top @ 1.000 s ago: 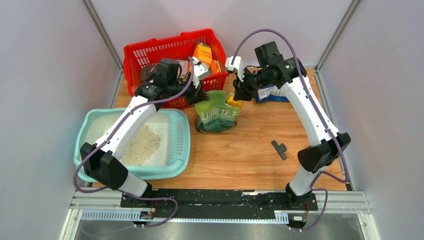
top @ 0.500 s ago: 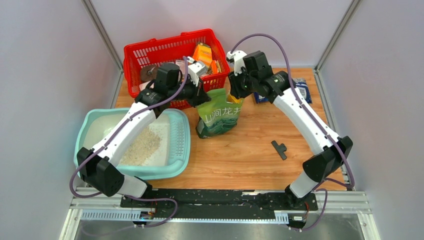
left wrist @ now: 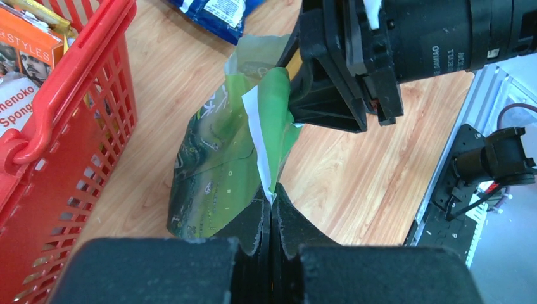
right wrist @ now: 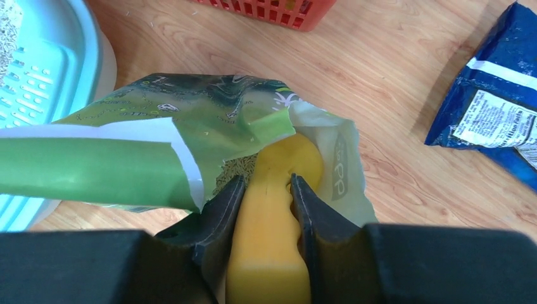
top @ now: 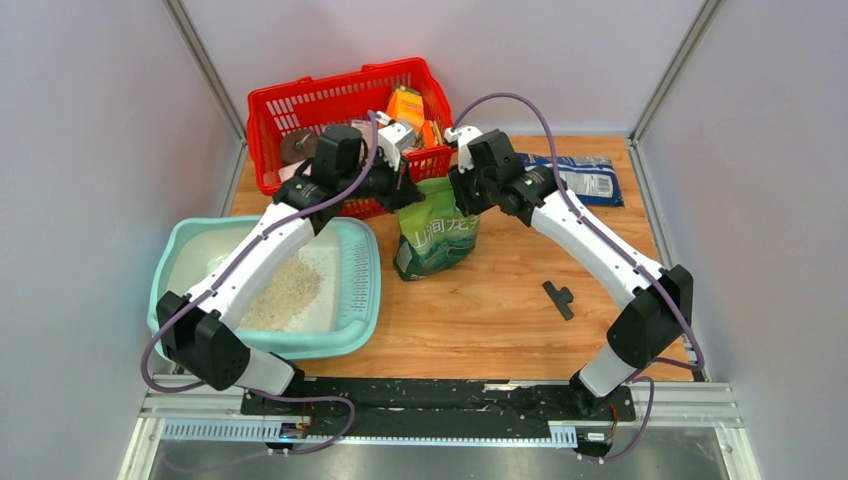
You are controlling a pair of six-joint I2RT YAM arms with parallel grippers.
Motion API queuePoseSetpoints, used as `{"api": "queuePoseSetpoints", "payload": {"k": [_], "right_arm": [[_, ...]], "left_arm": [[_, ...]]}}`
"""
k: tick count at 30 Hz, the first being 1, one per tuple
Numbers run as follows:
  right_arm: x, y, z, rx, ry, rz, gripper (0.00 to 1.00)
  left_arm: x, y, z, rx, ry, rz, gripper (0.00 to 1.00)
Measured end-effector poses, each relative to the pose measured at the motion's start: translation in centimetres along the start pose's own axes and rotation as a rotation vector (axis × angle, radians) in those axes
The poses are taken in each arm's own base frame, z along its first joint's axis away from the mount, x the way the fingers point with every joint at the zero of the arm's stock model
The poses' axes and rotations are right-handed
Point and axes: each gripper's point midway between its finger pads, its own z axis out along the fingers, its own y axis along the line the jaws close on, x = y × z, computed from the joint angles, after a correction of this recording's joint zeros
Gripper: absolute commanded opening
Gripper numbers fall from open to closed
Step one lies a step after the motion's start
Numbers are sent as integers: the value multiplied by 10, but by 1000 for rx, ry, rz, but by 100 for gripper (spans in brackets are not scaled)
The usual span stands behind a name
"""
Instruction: Fill the litter box with clean litter
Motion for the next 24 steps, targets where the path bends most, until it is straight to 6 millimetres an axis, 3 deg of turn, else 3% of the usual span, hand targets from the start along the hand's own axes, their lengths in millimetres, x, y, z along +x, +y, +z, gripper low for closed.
{"api": "queuePoseSetpoints", "payload": {"k": [9, 16, 24], "right_arm": [[4, -3, 12, -191, -15, 134, 0], [9, -15, 23, -445, 26, 431, 0], [0, -27, 16, -659, 42, 780, 0]], "left_arm": [[-8, 8, 12, 3, 12, 27, 0], [-13, 10, 22, 17, 46, 96, 0], [-22, 24, 24, -26, 67, 191, 0]]}}
